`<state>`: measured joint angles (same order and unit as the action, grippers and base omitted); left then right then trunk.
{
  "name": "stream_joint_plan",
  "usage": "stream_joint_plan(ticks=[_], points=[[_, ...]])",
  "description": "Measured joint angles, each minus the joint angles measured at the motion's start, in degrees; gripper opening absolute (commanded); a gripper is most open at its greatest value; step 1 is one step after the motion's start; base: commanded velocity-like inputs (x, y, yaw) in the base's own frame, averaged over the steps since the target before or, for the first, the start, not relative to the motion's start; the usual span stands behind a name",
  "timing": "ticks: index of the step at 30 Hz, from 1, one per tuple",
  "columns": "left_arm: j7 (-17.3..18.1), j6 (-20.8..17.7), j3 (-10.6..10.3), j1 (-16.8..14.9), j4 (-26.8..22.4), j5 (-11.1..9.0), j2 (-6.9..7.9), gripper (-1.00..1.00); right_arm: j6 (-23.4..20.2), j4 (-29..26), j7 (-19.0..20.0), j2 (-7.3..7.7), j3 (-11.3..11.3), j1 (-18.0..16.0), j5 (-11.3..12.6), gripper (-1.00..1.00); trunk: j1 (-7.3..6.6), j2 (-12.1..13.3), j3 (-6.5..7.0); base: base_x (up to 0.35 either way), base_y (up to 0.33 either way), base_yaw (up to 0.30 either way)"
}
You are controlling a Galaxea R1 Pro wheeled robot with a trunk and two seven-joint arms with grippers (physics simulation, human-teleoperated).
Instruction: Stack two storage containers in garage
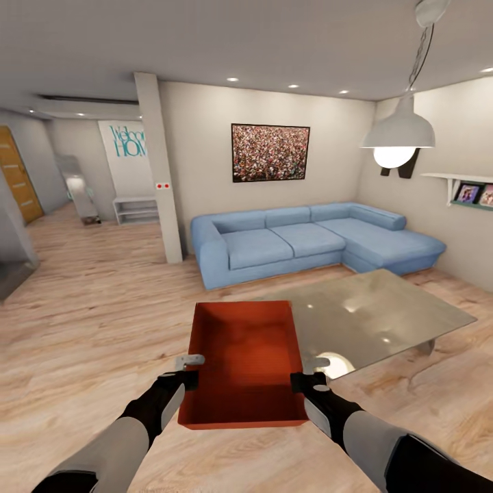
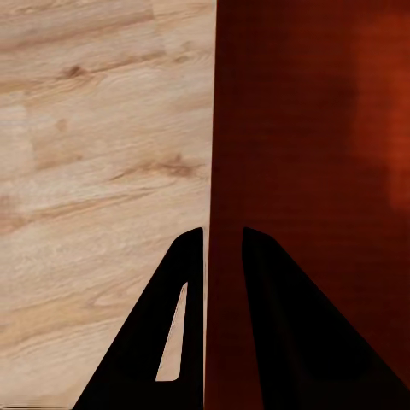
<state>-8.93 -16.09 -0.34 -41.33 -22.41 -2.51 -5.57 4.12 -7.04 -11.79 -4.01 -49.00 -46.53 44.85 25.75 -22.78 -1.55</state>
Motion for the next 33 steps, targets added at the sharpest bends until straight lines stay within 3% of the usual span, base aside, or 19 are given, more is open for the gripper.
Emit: stream_joint_plan(ticks=[33], points=[[0.10,0.00,0.03,0.00,0.03,0.09,0.05,-1.00,0.08,0.18,-0.01,-0.12,0.06,0.00,-0.03,-1.00,0.00,0.00,0.00,0.000,0.000,0.269]])
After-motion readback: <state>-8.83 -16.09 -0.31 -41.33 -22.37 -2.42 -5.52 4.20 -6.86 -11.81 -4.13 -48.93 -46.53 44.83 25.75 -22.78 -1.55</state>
